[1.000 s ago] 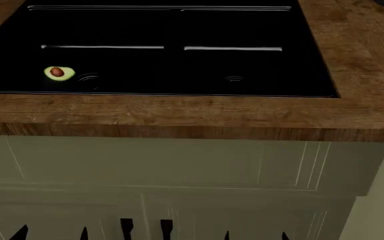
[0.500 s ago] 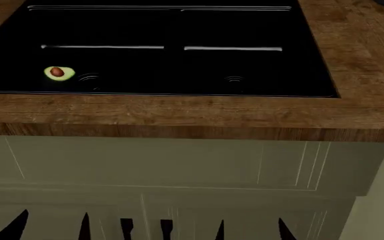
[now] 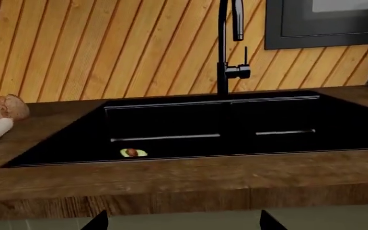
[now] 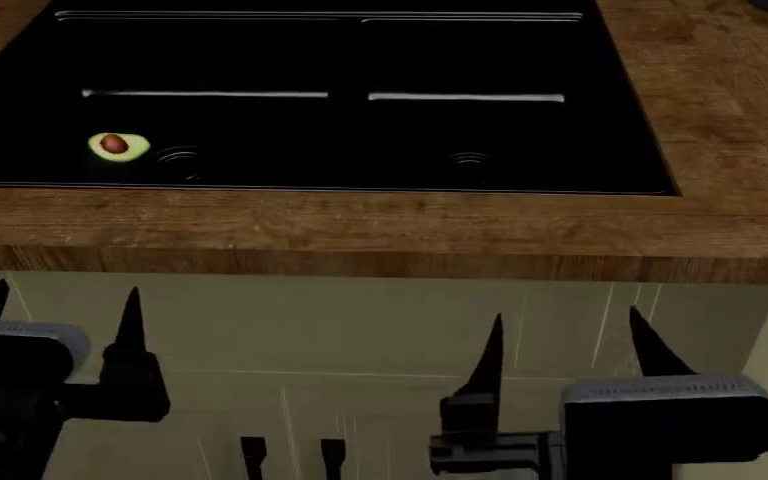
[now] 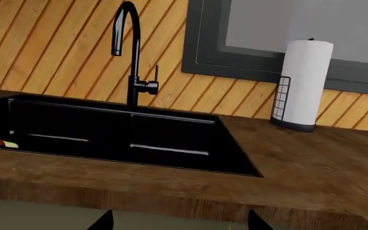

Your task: Pick the rolling pin from the counter and place it in the sink

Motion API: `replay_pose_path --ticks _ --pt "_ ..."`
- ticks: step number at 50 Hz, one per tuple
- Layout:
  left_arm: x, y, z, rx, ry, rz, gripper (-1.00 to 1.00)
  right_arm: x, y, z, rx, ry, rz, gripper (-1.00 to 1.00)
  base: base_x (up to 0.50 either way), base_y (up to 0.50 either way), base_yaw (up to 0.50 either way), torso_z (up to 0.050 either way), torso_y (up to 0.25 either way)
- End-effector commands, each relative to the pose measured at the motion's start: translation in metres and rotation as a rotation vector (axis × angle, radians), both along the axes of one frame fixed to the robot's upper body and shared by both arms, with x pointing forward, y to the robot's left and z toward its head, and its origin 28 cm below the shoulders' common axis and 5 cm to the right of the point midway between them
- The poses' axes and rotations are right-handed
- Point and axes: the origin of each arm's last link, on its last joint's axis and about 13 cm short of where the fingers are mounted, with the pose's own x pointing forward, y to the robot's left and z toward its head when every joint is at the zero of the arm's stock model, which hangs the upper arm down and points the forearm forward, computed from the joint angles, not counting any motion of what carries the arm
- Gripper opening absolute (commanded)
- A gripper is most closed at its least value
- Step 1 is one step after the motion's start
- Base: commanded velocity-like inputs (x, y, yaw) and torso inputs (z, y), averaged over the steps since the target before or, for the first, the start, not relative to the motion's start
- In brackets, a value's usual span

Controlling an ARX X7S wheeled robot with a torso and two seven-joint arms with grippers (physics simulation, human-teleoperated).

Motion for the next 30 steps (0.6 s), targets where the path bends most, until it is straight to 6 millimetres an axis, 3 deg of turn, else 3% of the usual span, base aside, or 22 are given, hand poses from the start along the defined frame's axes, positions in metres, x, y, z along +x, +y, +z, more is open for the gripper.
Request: replay_pose_path --ticks 1,12,30 --pt "0.002 0.013 0.042 -0.014 0.015 0.040 1.00 -0.009 -0.019 0.042 0.004 -0.026 -0.083 1.00 0.00 0.00 0.00 0.000 0.000" --pt "0.001 0.025 0.047 -0.008 0.031 0.112 1.00 -0.014 -0.025 0.053 0.015 -0.038 -0.098 1.00 0.02 0.00 0.00 0.000 0.000" --pt "-0.002 0.022 0.043 -0.014 0.039 0.107 1.00 -0.014 -0.022 0.049 0.035 -0.060 -0.061 1.00 0.45 -0.02 0.00 0.000 0.000"
